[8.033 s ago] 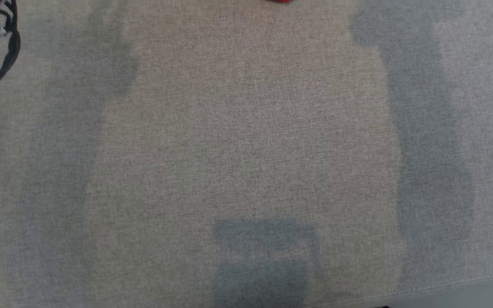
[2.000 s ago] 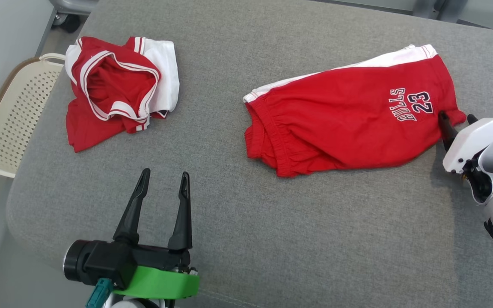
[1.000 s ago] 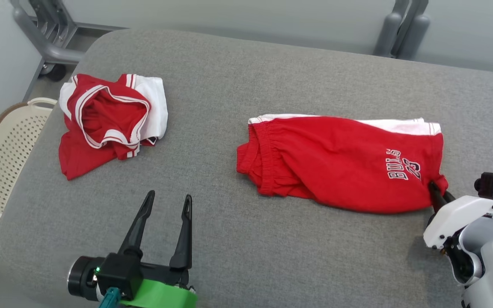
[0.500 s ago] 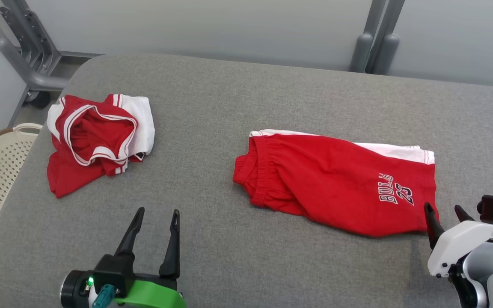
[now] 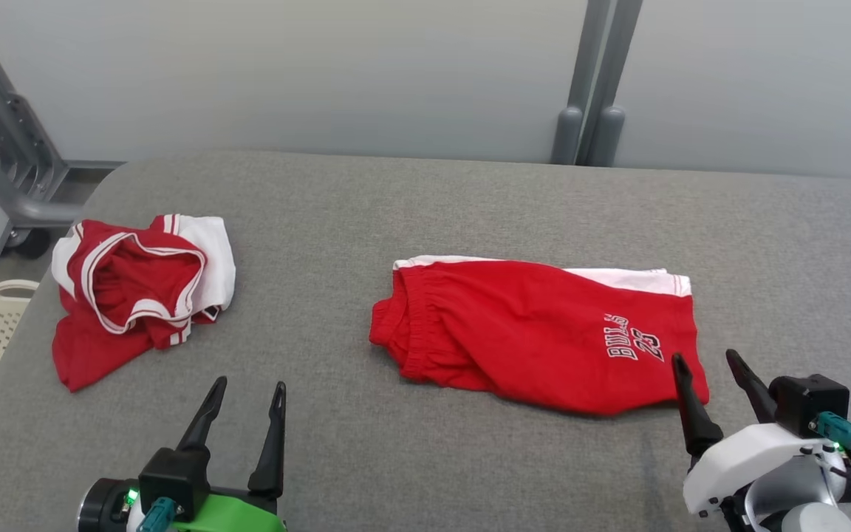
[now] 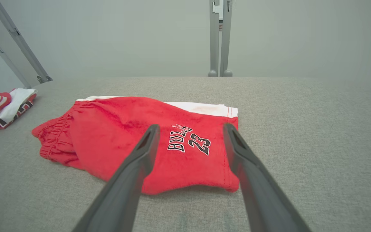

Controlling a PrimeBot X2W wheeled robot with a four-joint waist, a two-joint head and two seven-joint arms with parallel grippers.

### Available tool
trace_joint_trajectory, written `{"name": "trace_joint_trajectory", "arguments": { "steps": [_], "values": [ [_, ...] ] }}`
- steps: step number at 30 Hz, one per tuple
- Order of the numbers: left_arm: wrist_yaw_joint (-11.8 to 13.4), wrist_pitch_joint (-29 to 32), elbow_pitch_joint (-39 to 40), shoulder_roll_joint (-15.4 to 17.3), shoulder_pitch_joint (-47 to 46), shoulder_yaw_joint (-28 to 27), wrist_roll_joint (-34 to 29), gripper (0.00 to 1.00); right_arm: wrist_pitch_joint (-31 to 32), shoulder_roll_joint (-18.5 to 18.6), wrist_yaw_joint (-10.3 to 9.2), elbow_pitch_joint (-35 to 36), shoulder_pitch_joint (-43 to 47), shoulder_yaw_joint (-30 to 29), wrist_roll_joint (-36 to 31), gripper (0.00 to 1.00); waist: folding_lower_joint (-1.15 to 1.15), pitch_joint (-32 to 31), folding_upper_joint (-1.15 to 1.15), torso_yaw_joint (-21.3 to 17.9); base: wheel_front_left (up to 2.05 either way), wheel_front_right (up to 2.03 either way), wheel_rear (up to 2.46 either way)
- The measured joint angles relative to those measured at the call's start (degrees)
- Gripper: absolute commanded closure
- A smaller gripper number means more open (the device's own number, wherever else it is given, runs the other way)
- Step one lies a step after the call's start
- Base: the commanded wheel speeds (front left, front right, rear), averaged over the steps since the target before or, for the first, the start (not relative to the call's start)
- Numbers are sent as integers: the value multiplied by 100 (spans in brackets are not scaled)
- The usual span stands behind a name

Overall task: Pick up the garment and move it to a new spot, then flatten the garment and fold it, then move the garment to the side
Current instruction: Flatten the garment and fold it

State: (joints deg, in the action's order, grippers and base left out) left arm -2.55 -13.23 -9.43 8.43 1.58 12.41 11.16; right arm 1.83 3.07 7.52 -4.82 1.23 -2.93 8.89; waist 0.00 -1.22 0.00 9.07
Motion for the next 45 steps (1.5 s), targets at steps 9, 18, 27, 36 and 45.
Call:
{"name": "trace_joint_trajectory", "arguments": {
  "steps": [9,18,27,36,45],
  "values": [
    [109,-77,-205,47,125,-201,157,0,-604,-9,0,-16,231,105,271,0,0,-230,0,-441,0,0,0],
    [163,-94,-294,142,335,-416,379,0,-910,-16,0,-12,409,67,380,0,0,-395,0,-633,0,0,0],
    [164,-43,-123,190,460,-445,493,0,-949,-19,-1,-46,486,93,363,0,0,-441,0,-596,0,0,0],
    [180,32,-22,278,472,-378,492,0,-950,-20,-1,-118,475,121,450,0,0,-379,0,-574,0,0,0],
    [199,58,21,325,466,-301,480,0,-185,37,-1,-169,195,166,244,0,0,-259,0,-528,0,0,0]
  ]
}}
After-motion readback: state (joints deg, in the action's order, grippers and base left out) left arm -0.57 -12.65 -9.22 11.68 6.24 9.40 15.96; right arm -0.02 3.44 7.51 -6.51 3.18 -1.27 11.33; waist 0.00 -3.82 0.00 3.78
